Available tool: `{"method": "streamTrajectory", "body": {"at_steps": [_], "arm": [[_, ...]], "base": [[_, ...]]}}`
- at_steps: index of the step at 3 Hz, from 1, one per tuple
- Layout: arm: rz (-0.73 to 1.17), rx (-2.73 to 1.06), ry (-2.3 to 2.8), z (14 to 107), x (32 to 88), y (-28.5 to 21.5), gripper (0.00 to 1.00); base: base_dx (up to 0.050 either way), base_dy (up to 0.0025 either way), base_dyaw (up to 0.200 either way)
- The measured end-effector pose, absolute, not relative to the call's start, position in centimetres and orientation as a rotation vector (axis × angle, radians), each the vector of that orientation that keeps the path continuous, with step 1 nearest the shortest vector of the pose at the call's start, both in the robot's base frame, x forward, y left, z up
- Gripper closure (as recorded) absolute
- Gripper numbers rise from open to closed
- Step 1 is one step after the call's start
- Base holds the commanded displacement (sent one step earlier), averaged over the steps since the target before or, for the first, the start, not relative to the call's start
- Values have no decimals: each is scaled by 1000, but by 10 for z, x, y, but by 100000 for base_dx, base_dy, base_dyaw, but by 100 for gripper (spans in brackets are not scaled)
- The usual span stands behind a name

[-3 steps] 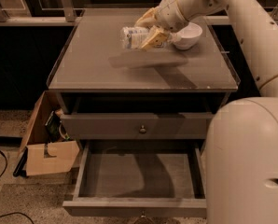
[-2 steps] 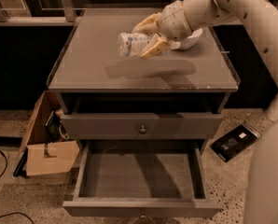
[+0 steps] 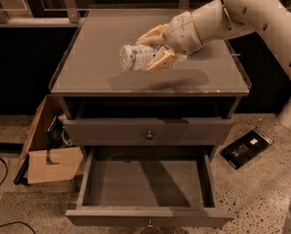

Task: Place blue plastic bottle into middle drawer

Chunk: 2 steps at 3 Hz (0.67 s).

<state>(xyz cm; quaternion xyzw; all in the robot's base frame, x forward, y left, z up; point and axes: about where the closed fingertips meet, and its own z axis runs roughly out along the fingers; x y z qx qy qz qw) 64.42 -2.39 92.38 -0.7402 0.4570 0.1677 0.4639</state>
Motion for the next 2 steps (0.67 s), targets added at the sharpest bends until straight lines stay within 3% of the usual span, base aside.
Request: {"method": "streamTrajectory", "body": {"at_steps": [2], "arm": [[364, -1785, 1147, 928, 611, -26, 100]], "base": [[0, 0, 0]]}}
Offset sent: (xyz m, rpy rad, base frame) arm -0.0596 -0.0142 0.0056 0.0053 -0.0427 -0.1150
